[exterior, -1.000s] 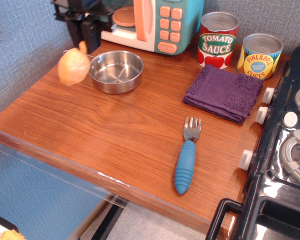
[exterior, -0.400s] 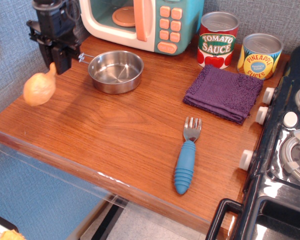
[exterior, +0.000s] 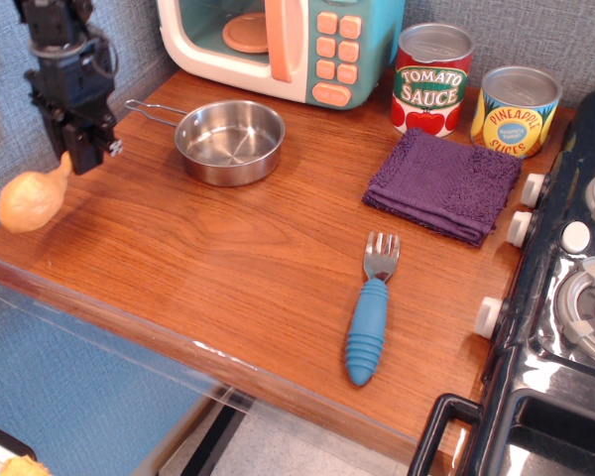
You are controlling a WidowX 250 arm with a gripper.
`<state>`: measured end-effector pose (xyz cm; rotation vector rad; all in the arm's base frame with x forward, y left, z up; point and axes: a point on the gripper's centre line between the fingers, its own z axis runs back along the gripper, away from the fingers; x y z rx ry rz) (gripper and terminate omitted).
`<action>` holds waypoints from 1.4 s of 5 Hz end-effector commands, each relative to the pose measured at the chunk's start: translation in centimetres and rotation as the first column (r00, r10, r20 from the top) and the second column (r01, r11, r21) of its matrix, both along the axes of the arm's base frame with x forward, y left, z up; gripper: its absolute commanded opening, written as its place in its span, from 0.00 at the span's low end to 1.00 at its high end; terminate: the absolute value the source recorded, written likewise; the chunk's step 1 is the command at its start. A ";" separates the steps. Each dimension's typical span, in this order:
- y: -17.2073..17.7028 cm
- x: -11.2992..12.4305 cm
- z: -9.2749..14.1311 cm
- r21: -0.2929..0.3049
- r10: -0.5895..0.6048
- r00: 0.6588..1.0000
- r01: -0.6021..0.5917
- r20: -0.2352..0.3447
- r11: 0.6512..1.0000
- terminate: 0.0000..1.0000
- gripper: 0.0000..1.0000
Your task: Move the chicken to the far edge of the table.
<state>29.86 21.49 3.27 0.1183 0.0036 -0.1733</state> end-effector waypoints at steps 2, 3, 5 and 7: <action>1.5 1.8 1.6 -0.008 0.035 0.999 -0.034 0.042 0.999 0.00 1.00; 0.8 1.8 3.0 -0.082 0.017 0.994 -0.009 0.104 0.997 0.00 1.00; -4.4 0.9 9.2 -0.194 -0.082 0.971 0.127 0.225 0.973 0.00 1.00; -9.0 0.6 8.4 -0.127 -0.082 0.990 0.097 0.117 0.987 0.00 1.00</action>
